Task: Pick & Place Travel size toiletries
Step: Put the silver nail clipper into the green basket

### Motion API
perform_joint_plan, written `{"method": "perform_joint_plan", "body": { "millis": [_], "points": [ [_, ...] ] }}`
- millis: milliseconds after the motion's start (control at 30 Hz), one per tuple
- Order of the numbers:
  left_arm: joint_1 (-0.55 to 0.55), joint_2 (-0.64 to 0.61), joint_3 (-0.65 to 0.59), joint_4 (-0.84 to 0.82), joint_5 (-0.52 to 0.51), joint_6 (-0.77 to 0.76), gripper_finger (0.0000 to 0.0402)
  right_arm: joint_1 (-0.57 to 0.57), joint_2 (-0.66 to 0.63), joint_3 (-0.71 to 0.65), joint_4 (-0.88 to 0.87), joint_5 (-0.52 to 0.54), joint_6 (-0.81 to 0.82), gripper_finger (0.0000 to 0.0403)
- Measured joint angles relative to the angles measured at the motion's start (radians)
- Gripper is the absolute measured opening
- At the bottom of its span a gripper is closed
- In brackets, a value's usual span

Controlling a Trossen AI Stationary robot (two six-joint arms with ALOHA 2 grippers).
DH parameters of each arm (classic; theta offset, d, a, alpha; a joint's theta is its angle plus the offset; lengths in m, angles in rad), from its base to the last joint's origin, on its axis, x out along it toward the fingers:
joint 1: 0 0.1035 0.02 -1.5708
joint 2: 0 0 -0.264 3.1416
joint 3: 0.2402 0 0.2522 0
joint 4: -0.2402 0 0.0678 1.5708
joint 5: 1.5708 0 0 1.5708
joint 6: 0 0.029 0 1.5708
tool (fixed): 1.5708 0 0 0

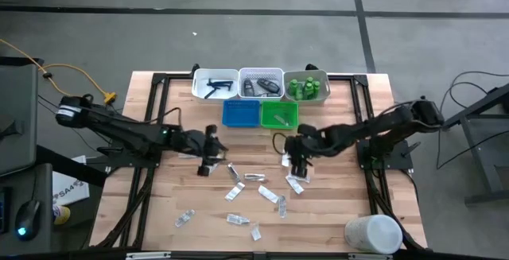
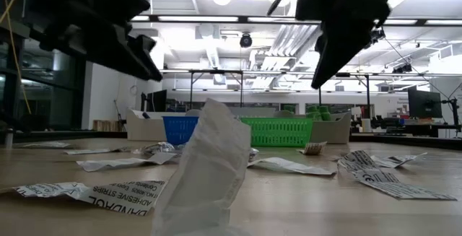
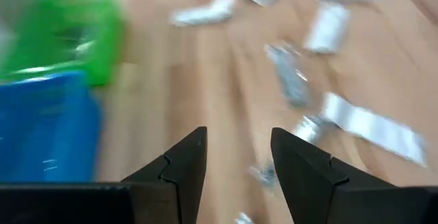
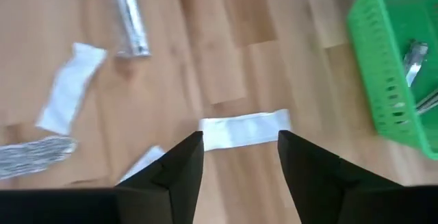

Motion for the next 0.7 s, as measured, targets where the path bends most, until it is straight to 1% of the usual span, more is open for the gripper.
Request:
{"method": "perform_joint_plan", "body": {
  "millis": [33,100,233,300,433,567,700],
  "points": [
    [0.007,0.03,0.018,-0.015,0.045,0.032,0.0161,0.022,0.0,0.0,0.001,0.014,0.024,0.0179],
    [0.012,0.096,0.055,-0.028,0.09,0.092,0.0161,0.063,0.0,0.0,-0.005,0.032,0.06,0.0175],
    [0.01,0.222,0.125,-0.089,0.109,0.193,0.0161,0.118,0.0,0.0,-0.013,0.038,0.101,0.017],
    [0.01,0.283,0.157,-0.121,0.138,0.225,0.0162,0.138,0.0,0.0,-0.018,0.044,0.111,0.0167],
    [0.01,0.385,0.207,-0.128,0.149,0.272,0.0162,0.167,0.0,0.0,-0.02,0.055,0.126,0.0163],
    [0.01,0.443,0.251,-0.161,0.149,0.289,0.0162,0.182,0.0,0.0,-0.021,0.057,0.128,0.0161],
    [0.01,0.473,0.282,-0.246,0.187,0.304,0.0162,0.185,0.0,0.0,-0.025,0.058,0.126,0.0161]
  ]
}}
